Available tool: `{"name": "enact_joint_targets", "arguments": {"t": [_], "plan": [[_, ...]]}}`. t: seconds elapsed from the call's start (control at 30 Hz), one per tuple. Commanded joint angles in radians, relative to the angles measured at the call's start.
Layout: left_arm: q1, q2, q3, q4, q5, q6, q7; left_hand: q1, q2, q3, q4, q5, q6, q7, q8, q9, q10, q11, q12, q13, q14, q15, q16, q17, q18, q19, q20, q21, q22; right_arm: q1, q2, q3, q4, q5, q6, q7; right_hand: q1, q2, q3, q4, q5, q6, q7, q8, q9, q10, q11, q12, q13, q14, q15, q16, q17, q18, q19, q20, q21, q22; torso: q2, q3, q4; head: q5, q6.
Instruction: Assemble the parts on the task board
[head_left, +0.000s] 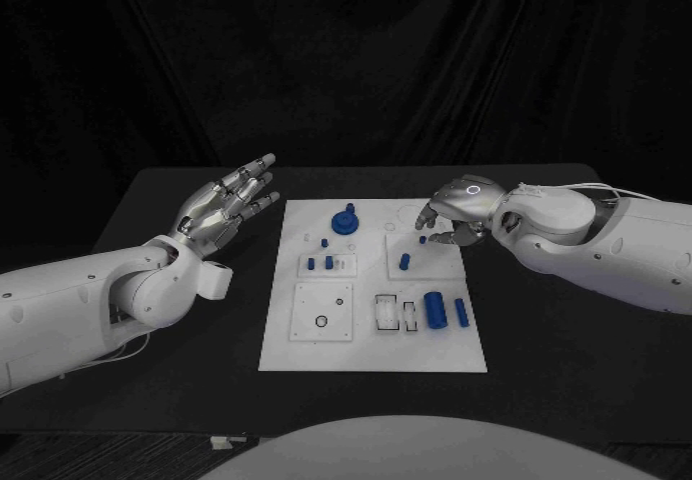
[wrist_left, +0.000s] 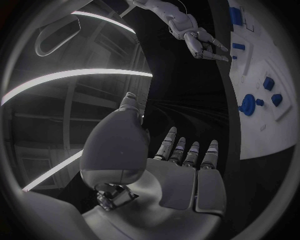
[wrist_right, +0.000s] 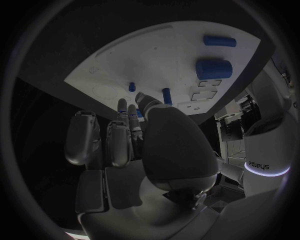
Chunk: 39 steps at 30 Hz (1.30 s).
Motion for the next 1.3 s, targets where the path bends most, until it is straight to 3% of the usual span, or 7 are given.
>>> {"name": "enact_joint_targets", "arguments": {"t": [0.03, 0.2, 0.53, 0.7, 0.97, 1.13, 1.3], "plan": [[-0.001, 0.001, 0.001, 0.007, -0.029, 0.003, 0.265, 0.010, 0.001, 0.007, 0.000, 0.014, -0.003, 0.010, -0.002, -0.001, -0.007, -0.010, -0.003, -0.002, -0.001, 0.008, 0.001, 0.000, 0.013, 0.004, 0.008, -0.001, 0.003, -0.008, 0.008, 0.001, -0.015, 0.001, 0.003, -0.017, 0.014, -0.003, 0.017, -0.004, 0.028, 0.005, 0.007, 0.000, 0.000, -0.018, 0.004, -0.009, -0.005, 0.042, 0.007, -0.007, 0.010, 0.014, -0.003, 0.000, -0.013, 0.172, -0.001, -0.0005, 0.0007, 0.001, 0.000], [-0.001, 0.002, 0.001, 0.011, -0.034, 0.002, 0.264, 0.011, 0.004, 0.007, 0.000, 0.011, -0.011, 0.010, -0.002, -0.002, -0.009, -0.013, -0.004, -0.002, -0.005, 0.004, -0.006, -0.002, 0.009, 0.006, 0.008, 0.000, 0.003, -0.016, 0.023, 0.001, -0.036, 0.001, 0.000, -0.011, 0.015, -0.012, 0.042, -0.022, 0.095, 0.027, 0.018, 0.014, 0.013, -0.021, -0.001, -0.008, -0.009, 0.041, 0.005, -0.007, 0.011, 0.015, -0.006, -0.002, -0.018, 0.171, -0.001, -0.0003, 0.0005, 0.005, 0.000], [-0.001, 0.002, 0.001, 0.008, -0.036, 0.006, 0.262, 0.009, 0.052, 0.036, -0.002, 0.018, -0.030, 0.019, -0.003, -0.003, -0.012, -0.009, 0.000, -0.002, -0.010, -0.011, -0.015, -0.004, 0.010, 0.003, -0.004, -0.002, -0.011, -0.029, 0.049, 0.001, -0.071, 0.012, 0.006, 0.000, 0.009, -0.014, 0.046, -0.025, 0.098, 0.033, 0.020, 0.018, 0.017, -0.029, 0.000, -0.009, -0.010, 0.037, 0.006, -0.013, 0.003, 0.017, -0.011, -0.002, -0.032, 0.168, 0.000, -0.0006, -0.0007, 0.016, 0.000], [-0.001, 0.003, 0.001, 0.004, -0.036, 0.016, 0.255, 0.017, 0.102, 0.061, -0.005, 0.033, -0.033, 0.021, -0.003, -0.003, -0.013, 0.007, 0.005, -0.002, -0.009, 0.003, -0.012, -0.003, 0.016, 0.004, -0.001, -0.002, -0.011, -0.034, 0.059, 0.001, -0.084, 0.014, 0.013, 0.003, 0.007, -0.013, 0.048, -0.028, 0.102, 0.037, 0.022, 0.021, 0.021, -0.027, -0.001, -0.004, -0.009, 0.034, 0.006, -0.018, -0.002, 0.019, -0.015, -0.002, -0.041, 0.166, -0.001, -0.0007, -0.0002, 0.020, 0.000], [-0.001, 0.002, 0.001, -0.003, -0.036, 0.029, 0.240, 0.022, 0.136, 0.066, -0.006, 0.052, -0.039, 0.030, -0.004, -0.004, -0.011, 0.044, 0.018, -0.001, -0.008, 0.017, -0.008, -0.002, 0.019, 0.005, 0.002, -0.001, -0.008, -0.039, 0.069, 0.001, -0.099, 0.016, 0.014, 0.009, 0.002, -0.009, 0.054, -0.044, 0.096, 0.065, 0.025, 0.042, 0.041, -0.014, -0.005, 0.020, 0.002, 0.032, 0.003, -0.019, -0.002, 0.019, -0.017, -0.004, -0.044, 0.165, -0.001, -0.0010, 0.0004, 0.016, 0.000], [-0.001, 0.003, 0.001, -0.006, -0.036, 0.033, 0.234, 0.028, 0.156, 0.066, -0.008, 0.064, -0.042, 0.033, -0.004, -0.004, -0.012, 0.053, 0.019, -0.001, -0.007, 0.023, -0.005, -0.002, 0.020, 0.007, 0.003, 0.000, -0.007, -0.040, 0.071, 0.001, -0.103, 0.032, 0.018, 0.011, 0.004, -0.006, 0.056, -0.050, 0.096, 0.072, 0.027, 0.048, 0.049, -0.010, -0.005, 0.028, 0.006, 0.032, 0.002, -0.019, -0.002, 0.019, -0.017, -0.005, -0.044, 0.165, -0.001, -0.0010, 0.0001, 0.017, 0.000], [-0.001, 0.006, 0.001, -0.011, -0.036, 0.026, 0.230, 0.060, 0.168, 0.057, -0.011, 0.116, -0.032, 0.045, -0.002, -0.003, -0.011, 0.058, 0.028, 0.000, -0.004, 0.034, 0.006, 0.001, 0.018, 0.011, 0.005, 0.002, 0.001, -0.041, 0.074, 0.001, -0.106, 0.043, 0.022, 0.013, 0.001, -0.002, 0.057, -0.058, 0.093, 0.077, 0.029, 0.057, 0.060, -0.005, -0.003, 0.040, 0.011, 0.028, 0.004, -0.028, -0.014, 0.022, -0.023, -0.004, -0.058, 0.162, -0.001, -0.0009, -0.0005, 0.019, 0.000]]}}
